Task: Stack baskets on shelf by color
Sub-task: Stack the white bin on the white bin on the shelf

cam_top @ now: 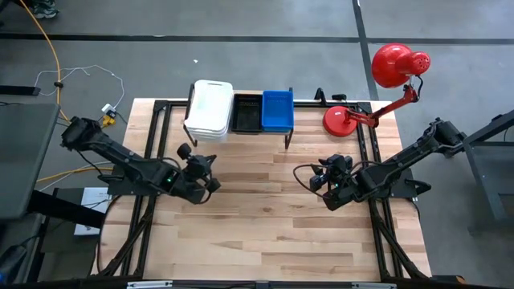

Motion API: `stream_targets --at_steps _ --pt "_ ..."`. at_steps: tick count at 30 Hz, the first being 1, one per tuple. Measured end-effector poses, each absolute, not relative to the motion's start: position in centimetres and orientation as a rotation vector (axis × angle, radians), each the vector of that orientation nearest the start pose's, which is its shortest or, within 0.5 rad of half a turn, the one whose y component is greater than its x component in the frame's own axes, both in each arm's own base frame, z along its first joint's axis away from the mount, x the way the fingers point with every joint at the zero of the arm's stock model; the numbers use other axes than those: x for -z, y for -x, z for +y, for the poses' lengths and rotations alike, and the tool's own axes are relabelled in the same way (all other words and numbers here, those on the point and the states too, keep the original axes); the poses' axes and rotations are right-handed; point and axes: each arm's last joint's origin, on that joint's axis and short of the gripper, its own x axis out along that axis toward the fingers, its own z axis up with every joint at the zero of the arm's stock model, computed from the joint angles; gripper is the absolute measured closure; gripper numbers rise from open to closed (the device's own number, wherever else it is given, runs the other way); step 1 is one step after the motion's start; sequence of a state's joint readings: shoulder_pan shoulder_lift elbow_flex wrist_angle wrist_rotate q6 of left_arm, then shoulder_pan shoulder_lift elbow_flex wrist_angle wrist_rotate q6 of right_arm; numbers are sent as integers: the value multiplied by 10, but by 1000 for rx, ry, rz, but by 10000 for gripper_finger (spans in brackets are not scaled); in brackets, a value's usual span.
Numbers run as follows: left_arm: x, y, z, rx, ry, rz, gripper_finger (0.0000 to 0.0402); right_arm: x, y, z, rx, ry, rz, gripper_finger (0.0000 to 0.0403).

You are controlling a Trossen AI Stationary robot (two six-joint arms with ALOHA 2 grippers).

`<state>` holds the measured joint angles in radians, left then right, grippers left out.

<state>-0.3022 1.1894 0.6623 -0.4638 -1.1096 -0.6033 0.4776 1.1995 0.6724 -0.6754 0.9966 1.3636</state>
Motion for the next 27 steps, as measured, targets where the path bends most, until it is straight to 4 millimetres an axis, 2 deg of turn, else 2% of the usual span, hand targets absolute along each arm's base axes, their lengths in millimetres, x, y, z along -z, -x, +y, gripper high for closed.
stream_targets --at_steps 11,27 --pt "-218 -220 -13 -945 -198 525 401 -200 -186 69 900 -434 396 235" --pt "-221 -227 22 -967 -208 581 401 -200 -186 69 898 -437 399 235"
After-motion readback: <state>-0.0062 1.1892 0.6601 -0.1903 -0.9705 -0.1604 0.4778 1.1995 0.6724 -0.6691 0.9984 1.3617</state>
